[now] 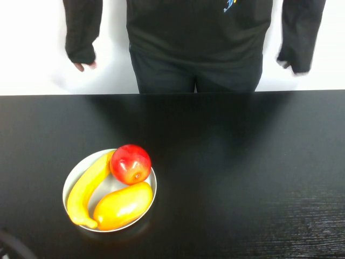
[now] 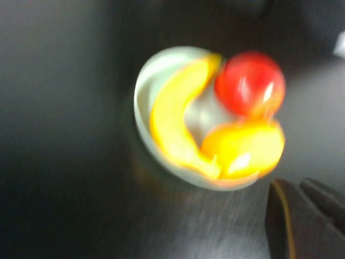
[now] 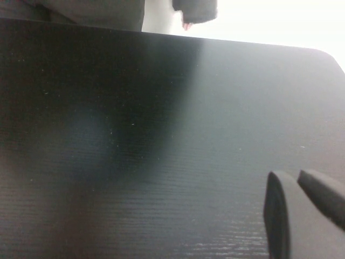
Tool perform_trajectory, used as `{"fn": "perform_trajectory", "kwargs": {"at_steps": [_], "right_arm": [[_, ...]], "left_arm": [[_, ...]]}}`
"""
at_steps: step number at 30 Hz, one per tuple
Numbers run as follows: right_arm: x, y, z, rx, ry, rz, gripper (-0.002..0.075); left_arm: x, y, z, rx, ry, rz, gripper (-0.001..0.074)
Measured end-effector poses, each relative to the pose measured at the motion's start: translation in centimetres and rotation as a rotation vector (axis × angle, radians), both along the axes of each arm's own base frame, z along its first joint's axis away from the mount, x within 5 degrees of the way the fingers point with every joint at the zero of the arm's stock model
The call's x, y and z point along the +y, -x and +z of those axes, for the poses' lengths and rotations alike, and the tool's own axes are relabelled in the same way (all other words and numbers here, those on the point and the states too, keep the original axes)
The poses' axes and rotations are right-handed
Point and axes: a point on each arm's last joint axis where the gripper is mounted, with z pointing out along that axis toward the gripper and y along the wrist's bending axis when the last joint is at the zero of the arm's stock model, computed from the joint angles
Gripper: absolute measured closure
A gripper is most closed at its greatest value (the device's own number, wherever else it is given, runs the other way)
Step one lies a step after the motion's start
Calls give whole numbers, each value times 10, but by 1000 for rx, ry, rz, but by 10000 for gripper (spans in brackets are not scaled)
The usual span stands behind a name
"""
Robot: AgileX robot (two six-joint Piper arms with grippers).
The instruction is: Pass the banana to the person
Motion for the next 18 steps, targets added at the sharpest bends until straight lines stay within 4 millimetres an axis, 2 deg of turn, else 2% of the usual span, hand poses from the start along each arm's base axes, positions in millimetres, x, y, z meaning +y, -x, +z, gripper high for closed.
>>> {"fn": "perform_trajectory", "kwargs": {"at_steps": [3, 8, 13, 18], "right_arm": [[0, 0, 0, 0, 0, 0, 736], [0, 0, 0, 0, 0, 0, 736], [0, 0, 0, 0, 0, 0, 736], [0, 0, 0, 0, 0, 0, 736]], "left_arm": [[-3, -21, 21, 147, -125, -112, 739], [-6, -77, 37, 302, -219, -216, 739], [-24, -132, 24, 465, -289, -363, 739], [-56, -172, 5, 537, -409, -508, 739]]}}
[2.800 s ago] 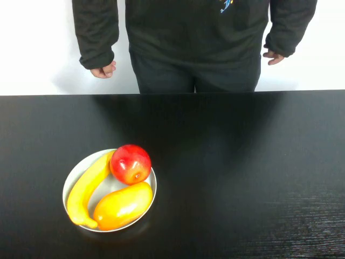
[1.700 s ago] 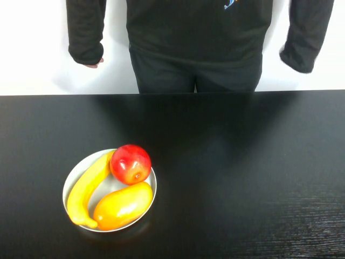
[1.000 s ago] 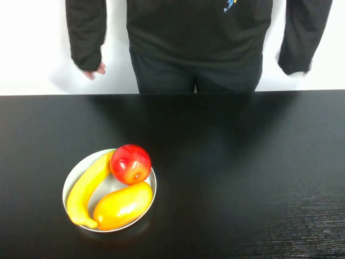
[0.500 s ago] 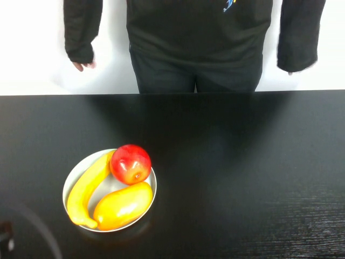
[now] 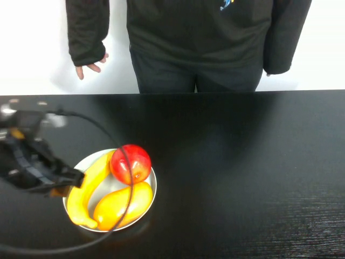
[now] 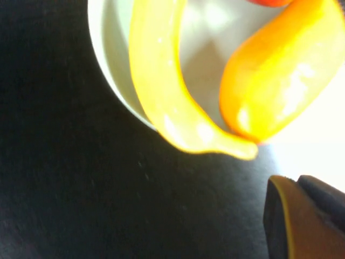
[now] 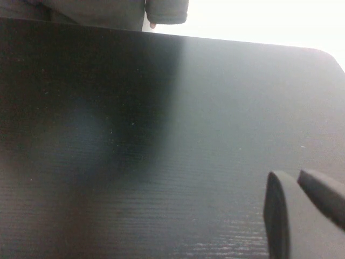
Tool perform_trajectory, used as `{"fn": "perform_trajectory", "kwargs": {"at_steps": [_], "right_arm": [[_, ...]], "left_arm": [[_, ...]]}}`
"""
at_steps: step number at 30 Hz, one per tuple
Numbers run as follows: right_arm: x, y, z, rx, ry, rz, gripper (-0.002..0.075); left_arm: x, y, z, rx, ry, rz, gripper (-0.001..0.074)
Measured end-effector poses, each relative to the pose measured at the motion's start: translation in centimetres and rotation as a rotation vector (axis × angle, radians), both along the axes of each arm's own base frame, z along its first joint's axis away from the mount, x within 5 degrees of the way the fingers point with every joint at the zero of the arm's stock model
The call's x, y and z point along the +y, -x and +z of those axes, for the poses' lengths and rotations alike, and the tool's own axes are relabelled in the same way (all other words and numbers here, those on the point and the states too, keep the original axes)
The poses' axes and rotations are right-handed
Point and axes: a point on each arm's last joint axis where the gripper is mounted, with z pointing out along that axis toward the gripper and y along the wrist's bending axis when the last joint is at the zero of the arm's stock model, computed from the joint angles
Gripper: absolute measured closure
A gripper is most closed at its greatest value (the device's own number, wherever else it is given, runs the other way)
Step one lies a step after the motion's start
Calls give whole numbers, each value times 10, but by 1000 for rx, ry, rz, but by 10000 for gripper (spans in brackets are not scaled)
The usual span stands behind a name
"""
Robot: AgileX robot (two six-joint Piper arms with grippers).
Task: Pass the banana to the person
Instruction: Pick up the banana
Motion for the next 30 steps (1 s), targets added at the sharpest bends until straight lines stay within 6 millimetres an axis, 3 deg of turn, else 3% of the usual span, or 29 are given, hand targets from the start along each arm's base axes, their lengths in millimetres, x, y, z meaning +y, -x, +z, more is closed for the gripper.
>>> {"fn": "perform_trajectory", "kwargs": {"at_steps": [6, 10, 13, 18, 20, 30], "right_arm": [[0, 0, 0, 0, 0, 0, 736], [0, 0, 0, 0, 0, 0, 736], [0, 0, 0, 0, 0, 0, 736], [0, 0, 0, 0, 0, 0, 736], [0, 0, 0, 0, 0, 0, 736], [0, 0, 0, 0, 0, 0, 736]], "left_arm": [[-29, -36, -37, 18, -123, -124, 739], [-35, -52, -54, 22, -156, -162, 705], [-39, -60, -64, 18, -169, -189, 587], [-39, -69, -75, -11, -198, -211, 290], [-39, -73, -76, -42, -210, -222, 232], [-43, -86, -97, -85, -215, -237, 206]]}}
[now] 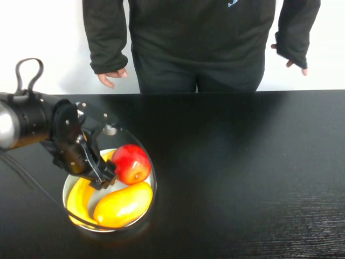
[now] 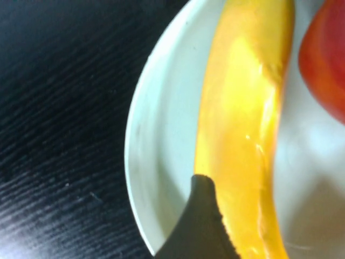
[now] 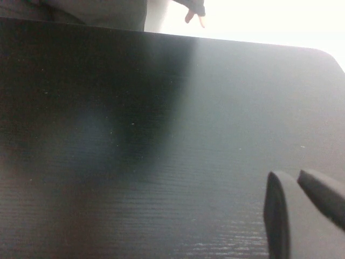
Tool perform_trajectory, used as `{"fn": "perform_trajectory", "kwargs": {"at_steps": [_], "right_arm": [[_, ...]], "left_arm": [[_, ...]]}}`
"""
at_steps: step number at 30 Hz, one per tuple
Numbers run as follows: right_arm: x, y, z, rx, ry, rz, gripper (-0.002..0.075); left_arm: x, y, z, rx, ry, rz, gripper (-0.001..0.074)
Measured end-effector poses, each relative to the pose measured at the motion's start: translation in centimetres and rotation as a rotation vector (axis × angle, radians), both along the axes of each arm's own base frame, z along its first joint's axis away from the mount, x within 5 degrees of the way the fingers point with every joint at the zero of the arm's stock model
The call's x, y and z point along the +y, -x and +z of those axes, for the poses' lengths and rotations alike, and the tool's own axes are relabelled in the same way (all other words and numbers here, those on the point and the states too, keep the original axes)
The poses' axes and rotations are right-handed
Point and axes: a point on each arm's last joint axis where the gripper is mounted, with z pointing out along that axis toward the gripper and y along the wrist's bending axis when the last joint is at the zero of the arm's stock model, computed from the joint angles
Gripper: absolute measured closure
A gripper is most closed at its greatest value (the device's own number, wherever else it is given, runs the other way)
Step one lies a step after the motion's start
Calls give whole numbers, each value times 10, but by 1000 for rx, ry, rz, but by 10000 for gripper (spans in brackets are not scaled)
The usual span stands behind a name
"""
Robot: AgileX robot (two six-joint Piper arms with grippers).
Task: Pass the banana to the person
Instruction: Pick up the banana
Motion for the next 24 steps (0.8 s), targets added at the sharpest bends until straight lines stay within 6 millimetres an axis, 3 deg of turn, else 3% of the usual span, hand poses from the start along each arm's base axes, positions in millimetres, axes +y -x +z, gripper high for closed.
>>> {"fn": "perform_trajectory", "kwargs": {"at_steps": [6, 19, 22, 24], "right_arm": [[0, 0, 0, 0, 0, 0, 736], [0, 0, 0, 0, 0, 0, 736], [0, 0, 0, 0, 0, 0, 736], [0, 0, 0, 0, 0, 0, 736]], "left_arm": [[1, -5, -19, 17, -57, -45, 253], [-1, -12, -39, 20, -71, -67, 270], [-1, -13, -39, 19, -70, -66, 343], [-1, -12, -40, 24, -71, -62, 431]]}}
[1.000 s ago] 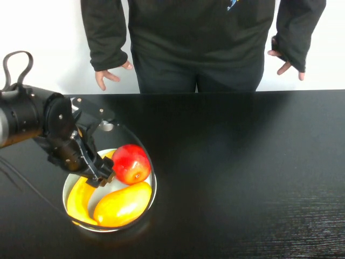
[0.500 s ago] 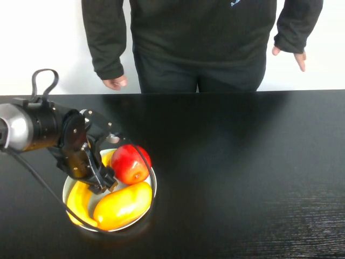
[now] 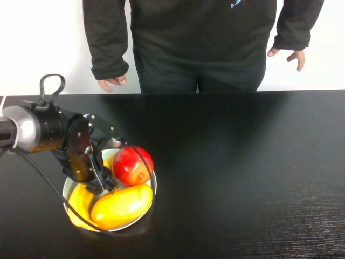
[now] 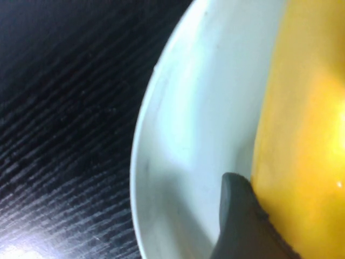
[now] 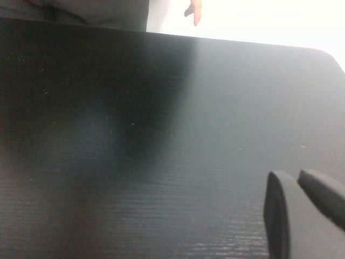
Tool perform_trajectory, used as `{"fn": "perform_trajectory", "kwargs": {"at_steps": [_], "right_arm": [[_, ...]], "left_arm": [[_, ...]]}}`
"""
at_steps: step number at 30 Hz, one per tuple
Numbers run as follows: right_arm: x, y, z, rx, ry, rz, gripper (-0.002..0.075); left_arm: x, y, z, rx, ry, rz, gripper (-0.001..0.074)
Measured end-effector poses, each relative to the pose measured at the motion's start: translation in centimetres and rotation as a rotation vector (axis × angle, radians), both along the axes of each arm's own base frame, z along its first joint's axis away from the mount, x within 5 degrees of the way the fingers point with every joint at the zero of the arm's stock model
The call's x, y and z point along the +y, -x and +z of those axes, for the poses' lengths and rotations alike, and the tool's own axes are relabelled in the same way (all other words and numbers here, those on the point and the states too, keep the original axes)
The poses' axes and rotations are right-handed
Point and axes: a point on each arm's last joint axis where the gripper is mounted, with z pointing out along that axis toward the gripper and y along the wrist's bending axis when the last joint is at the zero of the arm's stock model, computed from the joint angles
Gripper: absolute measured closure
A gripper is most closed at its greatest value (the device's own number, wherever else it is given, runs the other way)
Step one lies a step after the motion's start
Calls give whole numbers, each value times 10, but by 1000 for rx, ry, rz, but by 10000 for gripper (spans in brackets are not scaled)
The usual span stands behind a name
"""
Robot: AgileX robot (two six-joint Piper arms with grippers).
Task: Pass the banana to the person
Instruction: Pick up the banana, then hand the grabbed banana to the person
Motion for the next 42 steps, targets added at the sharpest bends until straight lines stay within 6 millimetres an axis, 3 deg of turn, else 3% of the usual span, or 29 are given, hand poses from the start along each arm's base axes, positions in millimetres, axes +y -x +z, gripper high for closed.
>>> {"fn": "perform_trajectory", "kwargs": {"at_steps": [5, 9, 15, 23, 28, 36, 42], "right_arm": [[0, 0, 0, 0, 0, 0, 736], [0, 0, 0, 0, 0, 0, 736], [0, 0, 0, 0, 0, 0, 736], [0, 0, 0, 0, 0, 0, 736], [0, 0, 0, 0, 0, 0, 736], [0, 0, 0, 0, 0, 0, 736], [0, 0, 0, 0, 0, 0, 736]], "left_arm": [[1, 0, 0, 6, -11, -4, 431], [6, 5, 14, 10, -58, -31, 431], [15, 23, 78, -82, -42, -7, 431], [22, 84, 157, -116, -47, -14, 431], [13, 113, 196, -113, -51, -69, 431], [-7, 110, 256, -277, 23, -155, 431], [-36, 79, 266, -308, -18, -305, 431]]}}
